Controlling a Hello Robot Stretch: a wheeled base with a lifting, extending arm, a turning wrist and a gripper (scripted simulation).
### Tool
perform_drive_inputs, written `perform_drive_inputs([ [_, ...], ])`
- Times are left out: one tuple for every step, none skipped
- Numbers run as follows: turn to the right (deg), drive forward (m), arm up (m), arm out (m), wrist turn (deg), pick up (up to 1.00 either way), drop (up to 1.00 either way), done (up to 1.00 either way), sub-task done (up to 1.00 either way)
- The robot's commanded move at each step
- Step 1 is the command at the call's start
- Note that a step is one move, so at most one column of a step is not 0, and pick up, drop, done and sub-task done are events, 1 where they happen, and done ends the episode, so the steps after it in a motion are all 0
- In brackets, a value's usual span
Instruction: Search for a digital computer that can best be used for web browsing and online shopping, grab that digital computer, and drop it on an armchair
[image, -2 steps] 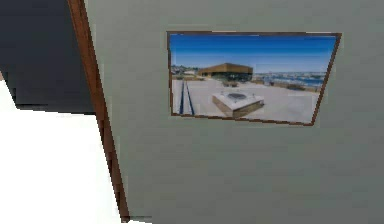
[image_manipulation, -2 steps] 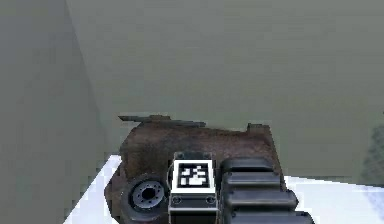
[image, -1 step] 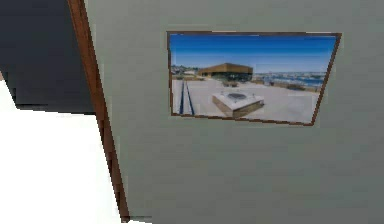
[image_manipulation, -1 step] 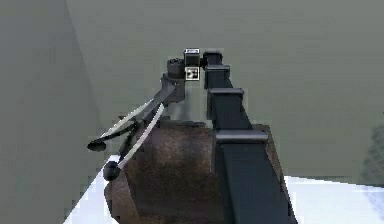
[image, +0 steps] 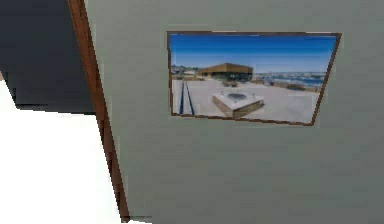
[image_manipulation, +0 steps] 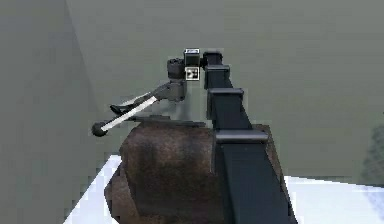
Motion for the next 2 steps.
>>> perform_drive_inputs([
  [0.0, 0.00, 0.00, 0.00, 45.0, 0.00, 0.00, 0.00, 0.00],
  [0.0, 0.00, 0.00, 0.00, 42.0, 0.00, 0.00, 0.00, 0.00],
])
